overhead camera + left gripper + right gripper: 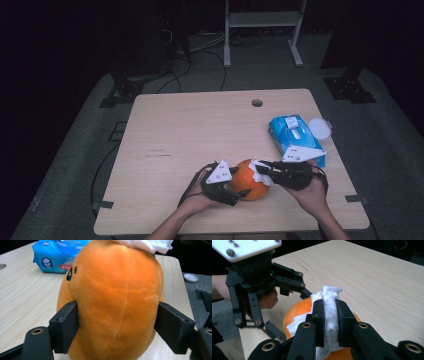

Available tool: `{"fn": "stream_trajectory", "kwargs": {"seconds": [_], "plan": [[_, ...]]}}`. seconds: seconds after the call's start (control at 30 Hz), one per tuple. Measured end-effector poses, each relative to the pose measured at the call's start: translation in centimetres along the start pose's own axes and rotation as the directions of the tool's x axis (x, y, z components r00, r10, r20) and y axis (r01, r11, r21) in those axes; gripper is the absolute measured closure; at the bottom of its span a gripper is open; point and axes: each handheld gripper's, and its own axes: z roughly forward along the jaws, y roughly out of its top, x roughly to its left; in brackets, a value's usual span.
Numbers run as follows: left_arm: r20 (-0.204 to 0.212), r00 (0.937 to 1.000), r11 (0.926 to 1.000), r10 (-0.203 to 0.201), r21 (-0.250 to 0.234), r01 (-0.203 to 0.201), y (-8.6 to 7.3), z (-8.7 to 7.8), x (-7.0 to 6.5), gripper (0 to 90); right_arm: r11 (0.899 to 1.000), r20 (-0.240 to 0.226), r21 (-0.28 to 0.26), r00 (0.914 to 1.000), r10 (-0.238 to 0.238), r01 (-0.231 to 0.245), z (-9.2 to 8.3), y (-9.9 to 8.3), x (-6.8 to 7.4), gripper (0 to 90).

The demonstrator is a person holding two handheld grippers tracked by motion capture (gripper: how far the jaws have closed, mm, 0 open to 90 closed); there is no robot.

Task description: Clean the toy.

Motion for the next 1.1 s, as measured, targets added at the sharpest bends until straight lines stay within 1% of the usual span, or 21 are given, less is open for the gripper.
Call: {"fn": "stream_trajectory", "kwargs": {"seconds": [0.03, 0.13, 0.17, 0.23, 0.33, 0.4, 0.47, 0.5, 0.53, 0.57, 0.6, 0.63, 0.7, 0.73, 0.77, 0.8, 0.87, 0.9, 0.93, 1.0, 1.1], "plan": [[0.007, 1.0000, 1.0000, -0.007, -0.002, 0.007, -0.1, -0.1, 0.1, 23.1, 1.000, 0.006, -0.002, 1.0000, -0.007, 0.007, 0.1, 0.1, 0.0, 78.1], [0.000, 1.0000, 0.9999, -0.010, -0.010, 0.010, -0.1, -0.1, 0.2, 23.3, 1.000, 0.021, -0.006, 0.9998, -0.006, 0.006, 0.2, 0.1, -0.4, 78.0], [-0.001, 1.0000, 0.9999, -0.009, -0.009, 0.009, -0.1, -0.2, 0.2, 23.4, 1.000, 0.037, -0.008, 0.9993, 0.004, -0.004, 0.0, -0.1, -0.8, 78.0], [-0.006, 0.9998, 0.9996, -0.021, -0.021, 0.020, -0.1, -0.1, 0.3, 23.4, 0.999, 0.037, -0.008, 0.9987, 0.035, -0.035, -0.3, -0.4, -1.4, 78.1], [-0.014, 0.9989, 0.9986, -0.044, -0.031, 0.044, -0.2, 0.1, 0.5, 22.3, 0.998, 0.047, -0.008, 0.9970, 0.062, -0.061, -0.7, -1.1, -1.9, 79.0], [-0.021, 0.9984, 0.9982, -0.052, -0.031, 0.051, -0.1, 0.3, 0.4, 21.6, 0.998, 0.044, -0.017, 0.9973, 0.059, -0.058, -0.7, -1.0, -1.6, 79.4], [-0.026, 0.9978, 0.9977, -0.061, -0.032, 0.061, -0.1, 0.3, 0.4, 20.7, 0.999, 0.033, -0.018, 0.9991, 0.028, -0.027, -0.7, -0.5, -0.8, 79.3], [-0.025, 0.9978, 0.9977, -0.061, -0.032, 0.060, -0.1, 0.3, 0.5, 19.7, 1.000, 0.009, -0.022, 0.9998, 0.015, -0.015, -0.5, -0.2, -0.2, 79.3], [-0.023, 0.9978, 0.9977, -0.062, -0.030, 0.062, -0.2, 0.3, 0.6, 17.2, 1.000, -0.003, -0.025, 1.0000, 0.004, -0.004, -0.4, 0.0, 0.0, 79.3], [-0.024, 0.9975, 0.9975, -0.067, -0.022, 0.067, -0.3, 0.4, 0.7, 9.6, 1.000, -0.003, -0.015, 1.0000, -0.009, 0.009, -0.2, 0.2, 0.4, 79.3], [-0.016, 0.9964, 0.9965, -0.083, -0.016, 0.082, -0.5, 0.5, 0.9, 4.3, 1.000, -0.002, -0.008, 0.9999, -0.017, 0.017, 0.0, 0.2, 0.5, 79.3], [0.001, 0.9956, 0.9953, -0.094, -0.022, 0.094, -0.8, 0.6, 1.3, 2.1, 1.000, -0.007, -0.003, 0.9998, -0.017, 0.017, 0.1, 0.1, 0.5, 79.3], [0.015, 0.9945, 0.9940, -0.104, -0.033, 0.104, -1.0, 0.9, 1.5, 1.3, 1.000, -0.024, -0.011, 0.9996, 0.016, -0.017, 0.2, -0.1, 0.0, 79.3], [0.020, 0.9939, 0.9936, -0.109, -0.029, 0.109, -0.9, 1.0, 1.4, 1.7, 1.000, -0.028, -0.014, 0.9993, 0.023, -0.024, 0.2, -0.2, -0.1, 79.3], [0.025, 0.9945, 0.9946, -0.102, -0.019, 0.103, -0.7, 1.0, 1.2, 5.0, 0.999, -0.027, -0.017, 0.9993, 0.027, -0.028, 0.2, -0.2, -0.1, 79.3], [0.011, 0.9958, 0.9958, -0.091, -0.012, 0.091, -0.4, 1.0, 1.0, 8.6, 0.999, -0.026, -0.016, 0.9992, 0.029, -0.030, 0.2, -0.2, 0.0, 79.3], [0.007, 0.9963, 0.9962, -0.086, -0.013, 0.086, 0.1, 0.5, 0.9, 20.2, 0.999, -0.024, -0.024, 0.9993, 0.030, -0.031, 0.2, -0.1, 0.2, 79.3], [0.004, 0.9974, 0.9973, -0.072, -0.017, 0.072, 0.5, 0.1, 0.9, 25.2, 0.999, -0.027, -0.038, 0.9991, 0.031, -0.032, 0.1, 0.1, 0.2, 79.4], [0.004, 0.9978, 0.9978, -0.066, -0.013, 0.066, 1.0, -0.5, 0.9, 27.8, 0.998, -0.034, -0.051, 0.9988, 0.037, -0.039, -0.1, 0.2, 0.2, 79.4], [0.014, 0.9982, 0.9980, -0.059, -0.025, 0.059, 2.2, -1.8, 0.9, 29.1, 0.995, -0.047, -0.091, 0.9979, 0.044, -0.048, -0.6, 0.6, 0.2, 79.4], [0.014, 0.9988, 0.9989, -0.047, -0.009, 0.047, 3.3, -3.3, 0.8, 29.4, 0.989, -0.064, -0.130, 0.9959, 0.064, -0.072, -1.1, 0.9, 0.0, 79.4]]}}
